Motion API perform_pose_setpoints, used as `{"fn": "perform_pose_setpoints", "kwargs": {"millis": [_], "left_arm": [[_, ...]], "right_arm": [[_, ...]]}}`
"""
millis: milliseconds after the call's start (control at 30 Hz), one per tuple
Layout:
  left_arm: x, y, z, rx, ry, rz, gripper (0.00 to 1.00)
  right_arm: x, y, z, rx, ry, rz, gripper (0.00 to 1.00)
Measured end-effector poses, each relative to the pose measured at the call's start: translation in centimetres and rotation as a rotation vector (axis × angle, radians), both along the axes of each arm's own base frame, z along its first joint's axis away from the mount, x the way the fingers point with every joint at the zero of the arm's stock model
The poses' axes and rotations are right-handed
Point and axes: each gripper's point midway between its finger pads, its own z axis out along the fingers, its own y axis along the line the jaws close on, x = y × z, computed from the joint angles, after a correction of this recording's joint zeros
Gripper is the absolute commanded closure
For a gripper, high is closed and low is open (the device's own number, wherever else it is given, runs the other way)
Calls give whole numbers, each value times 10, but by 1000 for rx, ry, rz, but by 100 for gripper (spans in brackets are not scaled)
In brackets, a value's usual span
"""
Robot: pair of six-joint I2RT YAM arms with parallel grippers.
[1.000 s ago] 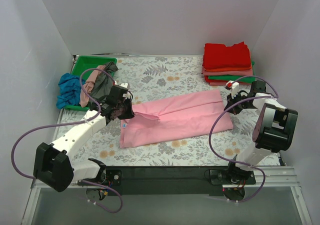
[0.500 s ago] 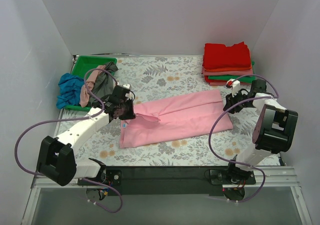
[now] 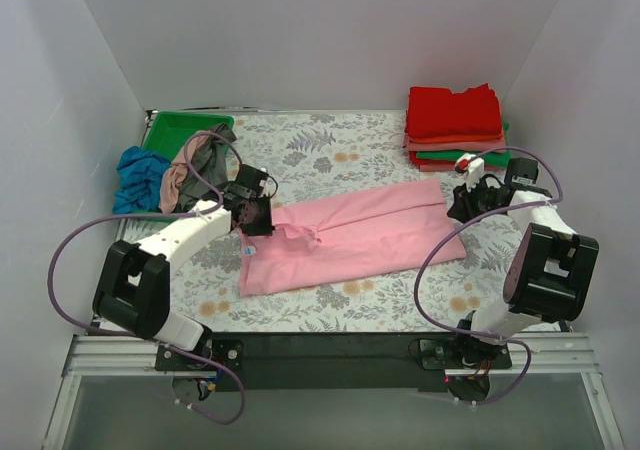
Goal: Fold and stack the t-shirts
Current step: Fold the tshirt
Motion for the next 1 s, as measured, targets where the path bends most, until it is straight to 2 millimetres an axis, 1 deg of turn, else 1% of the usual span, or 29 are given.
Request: {"fn": "perform_pose_setpoints", "kwargs": {"millis": [33,67,167,200,233,333,400,467,500,533,600,633,700,733,767,800,833,900,933,1000], "left_arm": [[3,1,-4,6,6,5,86],[4,2,-6,10,8,9,79],[13,8,-13,33,18,37,67],[17,11,-15,42,20,48,60],[24,14,-16,54,18,61,57],[45,22,-16,89,-2,104,53],[60,27,-9,107,-34,130,53],[68,30,3,108,-76,138,52],[70,31,12,100,-103,139,49],[70,30,24,85,-134,133,42],[64,29,52,38,-209,121,35],[57,29,70,2,-255,118,31],[40,29,101,-73,-346,116,31],[29,30,113,-106,-382,112,31],[21,31,120,-132,-402,110,31],[11,32,124,-157,-414,107,31],[1,32,126,-182,-423,103,31],[-15,32,125,-218,-418,94,31],[-23,32,123,-232,-409,91,31],[-36,30,122,-272,-398,78,32]], "right_arm": [[-1,1,0,3,-1,2,56],[-1,1,0,5,-1,3,56],[-5,5,3,15,-9,10,56],[-7,6,5,20,-16,14,56],[-8,7,7,24,-23,19,56],[-11,14,16,32,-51,44,56],[-16,20,24,38,-74,74,55],[-22,27,30,38,-91,118,54],[-27,33,33,38,-102,153,53],[-32,40,35,37,-108,190,52],[-45,57,38,34,-118,282,51],[-50,67,38,28,-120,325,51],[-67,93,35,15,-118,443,50],[-76,108,33,11,-111,506,51],[-82,118,32,7,-105,548,51],[-90,130,31,7,-97,601,51],[-95,138,31,7,-88,633,51],[-103,153,32,3,-71,690,50],[-102,158,34,2,-63,701,50],[-107,185,38,-7,-59,790,52]]}}
